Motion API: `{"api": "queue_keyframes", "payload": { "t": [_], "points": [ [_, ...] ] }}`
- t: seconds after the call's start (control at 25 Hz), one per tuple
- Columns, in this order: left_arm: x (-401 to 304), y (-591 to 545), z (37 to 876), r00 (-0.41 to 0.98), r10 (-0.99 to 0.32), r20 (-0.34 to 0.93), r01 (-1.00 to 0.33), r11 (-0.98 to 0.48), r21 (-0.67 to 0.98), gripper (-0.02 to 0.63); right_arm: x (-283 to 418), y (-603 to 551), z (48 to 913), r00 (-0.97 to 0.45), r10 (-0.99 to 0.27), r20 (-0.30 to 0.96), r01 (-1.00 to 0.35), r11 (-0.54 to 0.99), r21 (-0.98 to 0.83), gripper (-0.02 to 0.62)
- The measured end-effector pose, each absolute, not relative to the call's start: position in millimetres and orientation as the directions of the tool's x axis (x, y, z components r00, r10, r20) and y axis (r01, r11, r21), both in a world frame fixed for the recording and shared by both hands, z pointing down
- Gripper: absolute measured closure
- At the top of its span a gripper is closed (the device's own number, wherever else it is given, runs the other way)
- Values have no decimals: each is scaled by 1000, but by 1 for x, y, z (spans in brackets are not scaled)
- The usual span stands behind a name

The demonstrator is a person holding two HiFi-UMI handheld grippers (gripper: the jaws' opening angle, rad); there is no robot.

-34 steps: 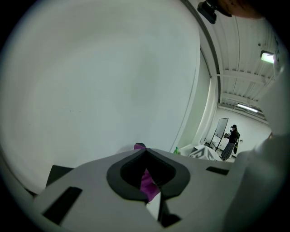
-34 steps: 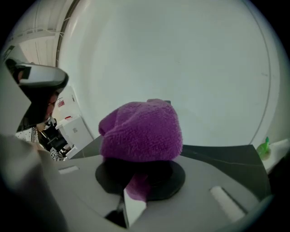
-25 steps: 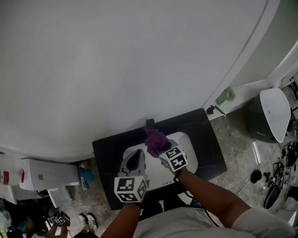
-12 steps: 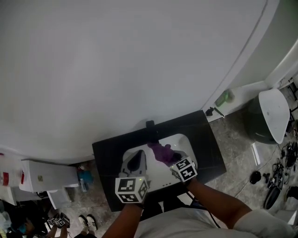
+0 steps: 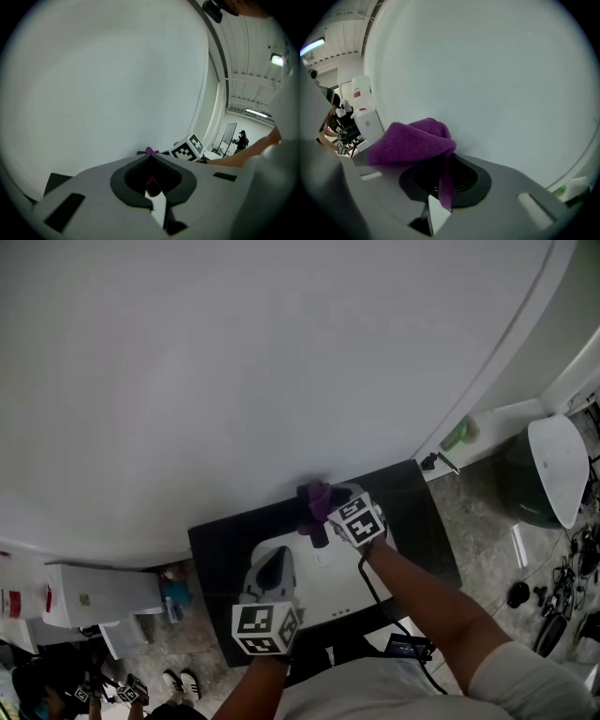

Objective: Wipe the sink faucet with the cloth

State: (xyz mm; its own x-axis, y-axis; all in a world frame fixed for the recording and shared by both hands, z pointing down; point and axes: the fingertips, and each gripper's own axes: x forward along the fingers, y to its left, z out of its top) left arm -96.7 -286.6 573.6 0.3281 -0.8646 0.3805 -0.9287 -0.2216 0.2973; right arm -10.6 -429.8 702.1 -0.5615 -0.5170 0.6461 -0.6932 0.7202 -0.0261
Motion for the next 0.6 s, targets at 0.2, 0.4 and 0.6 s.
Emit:
{"api": "queue_keyframes", "payload": {
  "t": [0.2,0.4,0.6],
  "points": [
    [-104,-285,587,322,-854,410,-932,-211,293,602,-12,-423,783,-527,-422,737,-704,703,-101,549],
    [-112,-287,594,318,-849,422,-934,-205,292,601,-16,-406,835,-536,-324,779,-687,704,-180,548],
    [-105,-283,578,337,-853,398,-930,-235,282,602,7,-389,780,-575,-428,698,-713,680,-171,546]
  ]
}}
